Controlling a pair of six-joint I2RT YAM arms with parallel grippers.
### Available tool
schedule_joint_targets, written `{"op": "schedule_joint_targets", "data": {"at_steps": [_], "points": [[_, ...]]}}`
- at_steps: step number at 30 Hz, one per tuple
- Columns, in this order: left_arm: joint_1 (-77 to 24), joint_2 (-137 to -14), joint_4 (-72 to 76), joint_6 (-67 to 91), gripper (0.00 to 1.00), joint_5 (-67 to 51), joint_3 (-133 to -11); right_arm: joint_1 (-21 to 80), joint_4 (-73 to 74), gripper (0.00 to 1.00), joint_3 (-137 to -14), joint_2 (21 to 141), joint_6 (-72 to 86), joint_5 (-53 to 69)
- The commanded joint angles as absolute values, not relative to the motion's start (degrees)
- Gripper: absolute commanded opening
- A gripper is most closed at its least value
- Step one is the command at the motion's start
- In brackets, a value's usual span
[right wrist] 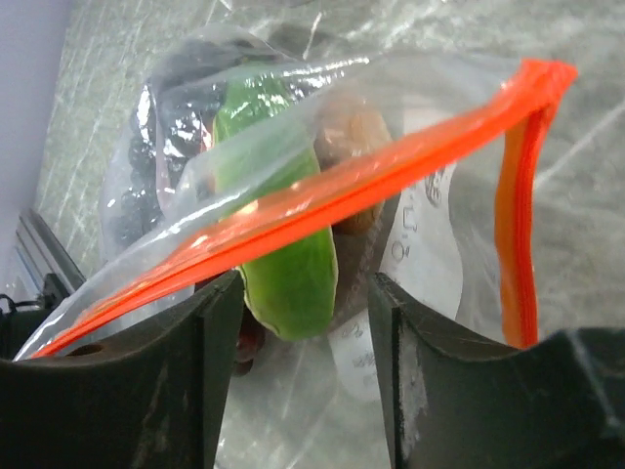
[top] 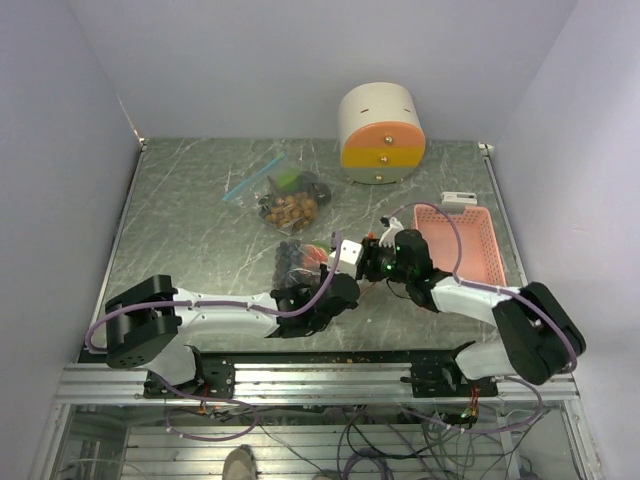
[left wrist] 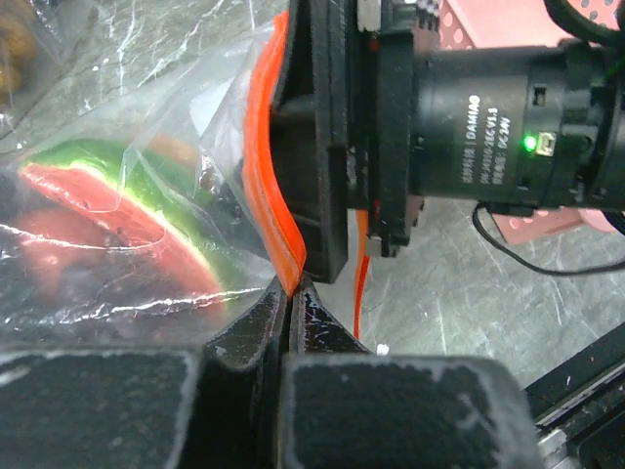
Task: Open the zip-top bag and remove the fake food
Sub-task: Pick up the fake fruit from the zipper food storage bag.
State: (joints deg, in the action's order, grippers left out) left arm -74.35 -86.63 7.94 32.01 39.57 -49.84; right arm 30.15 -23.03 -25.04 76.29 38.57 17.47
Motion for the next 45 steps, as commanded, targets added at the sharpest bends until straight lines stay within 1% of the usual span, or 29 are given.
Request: {"op": "schedule_joint_targets", "data": {"at_steps": [1, 5, 9, 12, 15, 21, 23, 25, 31, 36, 40, 45], "points": [[-74.6, -83.4, 10.7, 33.0, 0.07, 38.2, -48.1, 31.7, -33.2, 0.57, -27.4, 80.6, 34.3, 21.2], [-74.7, -82.2, 10.4, 33.4, 0.07, 37.9, -47.1, 33.2, -37.4, 0.62, -27.6, 83.4, 33.1, 21.2], [-74.7, -81.5, 10.8, 33.7, 0.07, 37.0, -46.3, 33.7, -38.1, 0.63, -29.2, 88.1, 32.2, 20.7], [-74.7, -81.0, 10.3, 33.9, 0.07, 37.1, -46.2, 34.1, -42.7, 0.63, -28.4, 89.7, 33.2, 22.6], [-74.7, -80.5, 9.4, 33.9, 0.07, 37.9, -46.1, 34.5, -42.9, 0.52, -28.2, 89.3, 33.6, 22.7], [-74.7, -80.3, 9.7, 34.1, 0.07, 40.6, -45.0, 34.6, -36.2, 0.16, -26.0, 81.0, 32.8, 18.5], [-74.7, -80.3, 9.9, 34.1, 0.07, 41.1, -44.8, 34.6, -32.0, 0.09, -25.6, 77.2, 32.2, 16.0], [-74.7, -80.2, 11.0, 34.4, 0.07, 41.2, -44.0, 34.6, -26.3, 0.05, -25.7, 73.0, 32.2, 13.2], [-74.7, -79.6, 13.3, 36.2, 0.07, 41.0, -41.4, 34.4, -15.9, 0.03, -26.4, 65.8, 32.7, 9.5], [-74.7, -79.0, 11.5, 36.0, 0.07, 42.3, -41.5, 33.4, -9.8, 0.03, -27.2, 59.9, 32.6, 7.0], [-74.7, -78.2, 11.5, 36.4, 0.07, 43.3, -40.6, 32.8, -2.3, 0.03, -29.7, 55.0, 31.3, 3.5], [-74.7, -77.4, 8.3, 37.7, 0.08, 45.4, -41.3, 32.6, 6.7, 0.0, -31.2, 45.5, 30.7, -8.0]]}}
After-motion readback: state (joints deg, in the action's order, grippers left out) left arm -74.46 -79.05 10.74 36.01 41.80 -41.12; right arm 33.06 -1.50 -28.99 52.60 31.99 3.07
